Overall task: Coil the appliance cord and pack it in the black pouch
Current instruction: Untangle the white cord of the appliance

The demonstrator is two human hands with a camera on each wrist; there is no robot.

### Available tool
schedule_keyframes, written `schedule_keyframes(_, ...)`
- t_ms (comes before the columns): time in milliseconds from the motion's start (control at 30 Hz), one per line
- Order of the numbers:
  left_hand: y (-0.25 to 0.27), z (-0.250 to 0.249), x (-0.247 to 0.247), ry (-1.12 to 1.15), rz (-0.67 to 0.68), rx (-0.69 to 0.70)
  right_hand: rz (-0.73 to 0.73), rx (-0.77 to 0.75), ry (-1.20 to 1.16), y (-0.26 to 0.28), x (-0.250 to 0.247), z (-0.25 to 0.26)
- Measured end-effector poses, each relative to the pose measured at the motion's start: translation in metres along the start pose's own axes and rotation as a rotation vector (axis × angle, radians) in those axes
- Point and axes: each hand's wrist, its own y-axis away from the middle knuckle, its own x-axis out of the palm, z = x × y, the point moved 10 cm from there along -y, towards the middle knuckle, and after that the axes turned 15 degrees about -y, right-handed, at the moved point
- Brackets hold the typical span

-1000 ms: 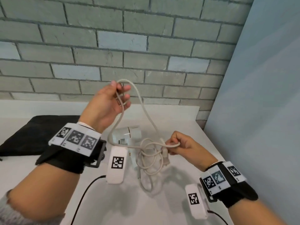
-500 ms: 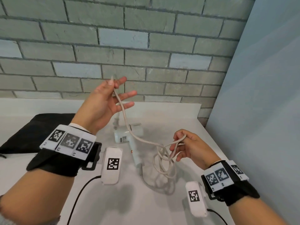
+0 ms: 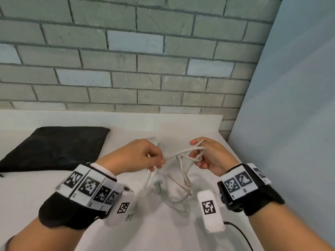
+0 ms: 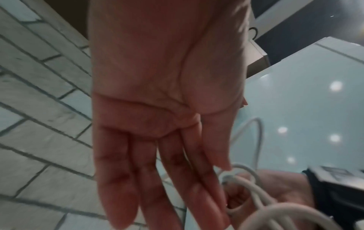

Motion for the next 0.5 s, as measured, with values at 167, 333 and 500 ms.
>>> schedule_keyframes(167,0.003,-0.026,-0.003,0.189,-0.097,0.095,-0.041,0.011,0.033,-0.001,-0.005,0.004)
schedule_keyframes(333,-0.001,-0.047,-0.002,-0.183,-0.315,0.327,0.078,0.045,0.008,0.007,0.012,0.004)
schedule_keyframes(500,-0.013,-0.033,-0.001,-0.292,-0.372,0.247,0.161,-0.018,-0.363,0.013,0.021,0.021)
